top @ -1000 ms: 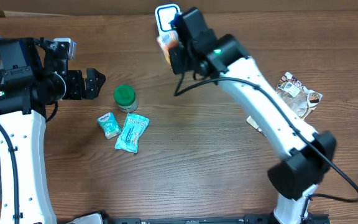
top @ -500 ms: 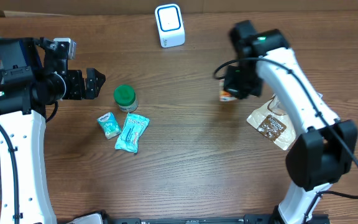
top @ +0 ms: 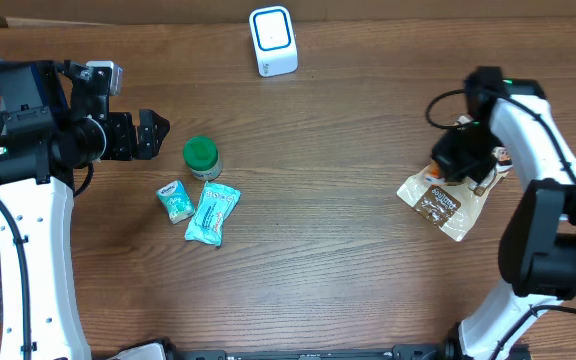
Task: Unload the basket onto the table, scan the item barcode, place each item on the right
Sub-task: 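Carry the orange pack right and release it near the snack bag, then reach the right gripper to the mint-green wipe pack and grasp it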
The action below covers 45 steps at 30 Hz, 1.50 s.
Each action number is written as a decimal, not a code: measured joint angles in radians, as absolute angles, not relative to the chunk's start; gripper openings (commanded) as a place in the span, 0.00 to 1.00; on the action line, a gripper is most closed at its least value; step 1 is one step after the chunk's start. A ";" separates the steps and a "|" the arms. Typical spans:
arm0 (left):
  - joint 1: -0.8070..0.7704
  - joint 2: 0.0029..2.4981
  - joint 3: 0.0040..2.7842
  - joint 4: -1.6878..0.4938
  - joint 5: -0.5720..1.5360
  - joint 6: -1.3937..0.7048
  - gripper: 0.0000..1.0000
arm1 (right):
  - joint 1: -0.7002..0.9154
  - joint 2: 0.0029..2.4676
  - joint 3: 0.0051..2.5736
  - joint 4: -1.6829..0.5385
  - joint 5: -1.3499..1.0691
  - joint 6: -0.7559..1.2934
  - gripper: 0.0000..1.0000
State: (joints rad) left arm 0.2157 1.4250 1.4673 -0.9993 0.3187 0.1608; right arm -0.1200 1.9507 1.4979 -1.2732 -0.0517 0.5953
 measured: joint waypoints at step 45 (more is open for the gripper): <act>0.216 1.425 1.467 -0.999 0.319 0.161 1.00 | 0.498 1.956 1.713 -1.143 -0.382 0.550 1.00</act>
State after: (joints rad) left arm 0.2157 1.4250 1.4673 -0.9993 0.3187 0.1608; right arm 0.4980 1.9564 1.7126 -1.1435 -0.3820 0.5499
